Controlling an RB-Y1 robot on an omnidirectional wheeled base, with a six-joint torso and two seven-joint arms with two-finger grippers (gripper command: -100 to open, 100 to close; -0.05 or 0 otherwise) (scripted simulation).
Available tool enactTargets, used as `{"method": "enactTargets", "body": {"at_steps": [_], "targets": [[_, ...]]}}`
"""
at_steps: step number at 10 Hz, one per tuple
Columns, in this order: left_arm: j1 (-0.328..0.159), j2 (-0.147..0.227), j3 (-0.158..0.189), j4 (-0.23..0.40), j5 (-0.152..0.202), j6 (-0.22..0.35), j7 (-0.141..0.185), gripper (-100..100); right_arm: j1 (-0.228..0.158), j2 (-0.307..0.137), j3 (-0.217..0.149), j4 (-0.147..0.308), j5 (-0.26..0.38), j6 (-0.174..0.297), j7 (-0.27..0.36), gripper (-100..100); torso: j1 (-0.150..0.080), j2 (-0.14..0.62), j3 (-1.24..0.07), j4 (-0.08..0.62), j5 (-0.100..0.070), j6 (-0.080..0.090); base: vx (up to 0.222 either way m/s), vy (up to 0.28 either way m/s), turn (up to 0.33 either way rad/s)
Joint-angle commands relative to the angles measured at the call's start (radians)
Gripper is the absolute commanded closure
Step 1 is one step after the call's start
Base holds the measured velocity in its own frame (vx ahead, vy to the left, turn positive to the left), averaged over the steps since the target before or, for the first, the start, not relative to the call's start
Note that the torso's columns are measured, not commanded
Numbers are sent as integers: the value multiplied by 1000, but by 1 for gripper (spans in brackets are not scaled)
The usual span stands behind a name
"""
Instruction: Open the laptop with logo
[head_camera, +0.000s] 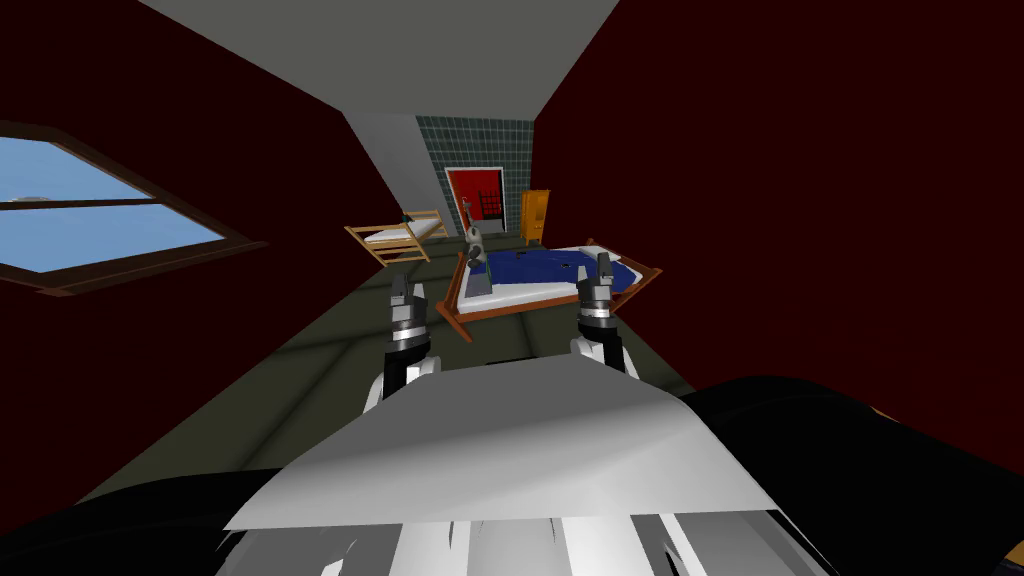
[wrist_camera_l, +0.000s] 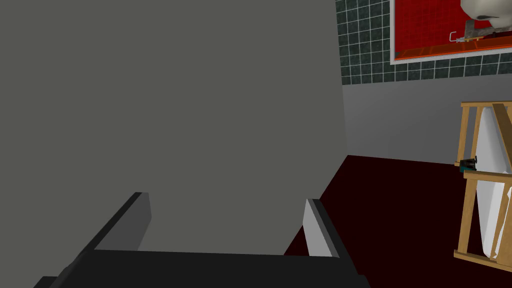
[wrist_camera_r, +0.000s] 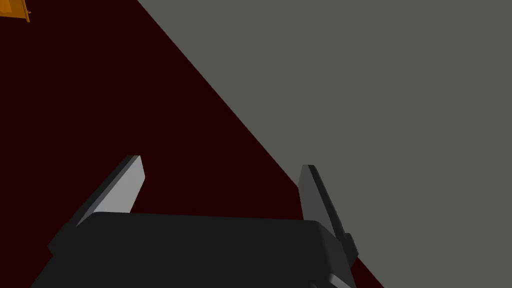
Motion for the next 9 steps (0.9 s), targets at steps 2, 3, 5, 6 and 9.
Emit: {"method": "enactTargets", "body": {"at_steps": [2, 3, 5, 6, 9], "targets": [[0, 0, 0, 0, 0, 0, 0, 0, 0, 0, 0, 0, 0, 0, 0, 0, 0, 104, -209, 105, 0, 0, 0, 0, 0], [0, 0, 0, 0, 0, 0, 0, 0, 0, 0, 0, 0, 0, 0, 0, 0, 0, 175, -351, 176, 0, 0, 0, 0, 0], [0, 0, 0, 0, 0, 0, 0, 0, 0, 0, 0, 0, 0, 0, 0, 0, 0, 322, -644, 322, 0, 0, 0, 0, 0], [0, 0, 0, 0, 0, 0, 0, 0, 0, 0, 0, 0, 0, 0, 0, 0, 0, 396, -792, 396, 0, 0, 0, 0, 0], [0, 0, 0, 0, 0, 0, 0, 0, 0, 0, 0, 0, 0, 0, 0, 0, 0, 618, -1234, 617, 0, 0, 0, 0, 0]]}}
